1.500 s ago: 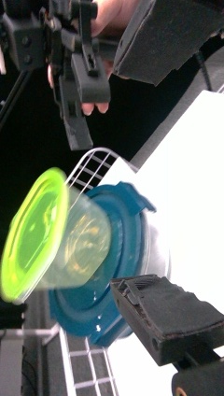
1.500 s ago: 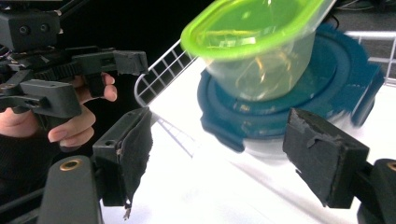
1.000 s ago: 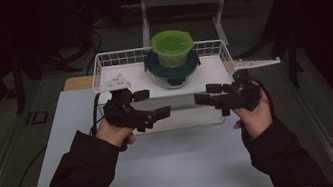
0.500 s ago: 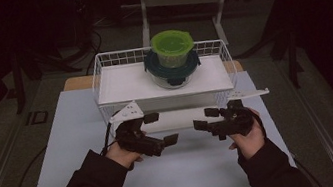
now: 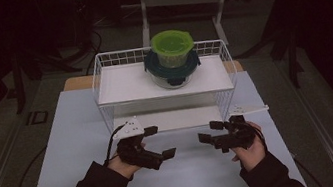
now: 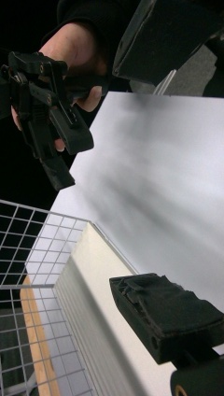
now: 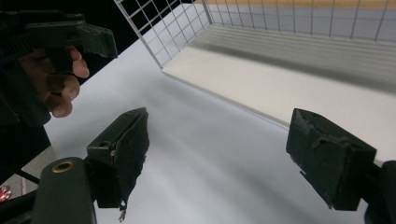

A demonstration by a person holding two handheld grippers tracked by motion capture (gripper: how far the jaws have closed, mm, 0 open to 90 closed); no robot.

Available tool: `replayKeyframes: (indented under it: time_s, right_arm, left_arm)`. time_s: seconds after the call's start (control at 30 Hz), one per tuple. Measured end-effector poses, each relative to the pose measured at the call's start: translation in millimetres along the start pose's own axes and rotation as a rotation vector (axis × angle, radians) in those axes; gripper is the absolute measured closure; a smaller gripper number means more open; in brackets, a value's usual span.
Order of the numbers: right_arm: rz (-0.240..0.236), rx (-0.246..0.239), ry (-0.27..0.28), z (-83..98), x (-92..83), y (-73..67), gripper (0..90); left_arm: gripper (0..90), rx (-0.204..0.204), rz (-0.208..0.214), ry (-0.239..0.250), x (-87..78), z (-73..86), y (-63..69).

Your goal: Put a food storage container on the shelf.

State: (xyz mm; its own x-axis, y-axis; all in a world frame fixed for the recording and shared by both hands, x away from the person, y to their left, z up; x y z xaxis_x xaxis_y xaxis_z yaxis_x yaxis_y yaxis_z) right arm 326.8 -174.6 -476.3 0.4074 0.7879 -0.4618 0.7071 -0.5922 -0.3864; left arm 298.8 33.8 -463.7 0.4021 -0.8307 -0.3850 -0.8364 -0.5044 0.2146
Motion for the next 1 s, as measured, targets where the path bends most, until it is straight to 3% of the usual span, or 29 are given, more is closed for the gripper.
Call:
replayKeyframes:
  time_s: [0.13, 0.4, 0.63, 0.8, 1.0]
  right_arm:
    - [0.008, 0.009, 0.0, 10.9, -1.5, 5.1, 20.5]
    - [0.032, 0.043, -0.003, 32.6, -5.5, 16.5, 20.5]
    - [0.064, 0.021, 0.024, 42.8, -12.2, 24.8, 21.0]
    - [0.068, 0.019, 0.008, 51.3, -13.3, 26.8, 21.0]
    - [0.09, 0.011, 0.0, 57.5, -13.8, 30.1, 21.0]
  left_arm:
    - [1.5, 0.036, -0.02, -0.016, -1.1, 9.8, -0.4]
    - [1.5, 0.039, -0.034, -0.035, -4.2, 29.2, -3.7]
    - [1.5, 0.001, -0.054, -0.024, -12.3, 43.6, -14.1]
    - [1.5, -0.018, -0.074, -0.015, -20.1, 52.0, -20.2]
    - [1.5, -0.012, -0.105, -0.007, -29.3, 60.6, -25.4]
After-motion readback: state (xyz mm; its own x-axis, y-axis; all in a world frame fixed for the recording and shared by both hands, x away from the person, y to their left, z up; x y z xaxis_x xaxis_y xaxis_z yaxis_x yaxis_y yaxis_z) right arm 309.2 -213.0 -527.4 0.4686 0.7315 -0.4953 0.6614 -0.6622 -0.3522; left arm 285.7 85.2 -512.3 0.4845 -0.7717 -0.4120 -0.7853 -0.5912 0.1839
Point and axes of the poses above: each handheld gripper's, and its own axes: x roughly forward along the jaws, z roughly out of its underside, y roughly to its right, the point moved 7 cm from there along x, roughly forward along the jaws, and after that the axes turned 3 degrees about -z, right-handed, at the moved point
